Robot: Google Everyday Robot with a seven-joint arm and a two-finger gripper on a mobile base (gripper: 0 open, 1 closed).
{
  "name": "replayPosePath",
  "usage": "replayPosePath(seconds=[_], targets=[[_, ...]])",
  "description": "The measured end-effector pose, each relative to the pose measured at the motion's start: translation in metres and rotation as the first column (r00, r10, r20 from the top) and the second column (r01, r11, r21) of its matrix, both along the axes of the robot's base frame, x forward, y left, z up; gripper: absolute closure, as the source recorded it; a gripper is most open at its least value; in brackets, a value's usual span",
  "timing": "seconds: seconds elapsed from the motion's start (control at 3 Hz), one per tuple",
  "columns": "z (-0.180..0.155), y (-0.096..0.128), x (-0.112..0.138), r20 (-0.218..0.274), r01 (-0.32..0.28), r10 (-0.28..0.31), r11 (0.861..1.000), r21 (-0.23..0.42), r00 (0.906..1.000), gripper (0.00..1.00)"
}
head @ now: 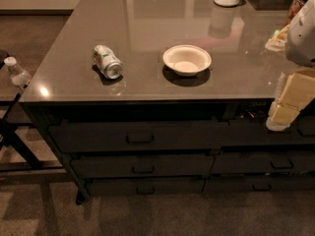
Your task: Open top drawer
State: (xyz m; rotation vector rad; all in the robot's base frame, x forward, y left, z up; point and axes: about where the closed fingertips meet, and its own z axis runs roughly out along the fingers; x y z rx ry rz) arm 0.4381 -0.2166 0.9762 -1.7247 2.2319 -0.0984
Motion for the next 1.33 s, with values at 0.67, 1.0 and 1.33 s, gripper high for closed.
replayPosePath(seconds=[0.67,1.0,1.33], targets=[[-0.019,0.003,-0.006,-0.017,0.013,-0.013,1.000,-0.003,0.9998,0.00],[-0.065,0.016,-0.013,-0.050,0.029,-0.029,1.000,-0.005,0.9983,0.00],[-0.120,0.033,-0.012,-0.099,0.032,-0.033,0.999,-0.014,0.9946,0.00]])
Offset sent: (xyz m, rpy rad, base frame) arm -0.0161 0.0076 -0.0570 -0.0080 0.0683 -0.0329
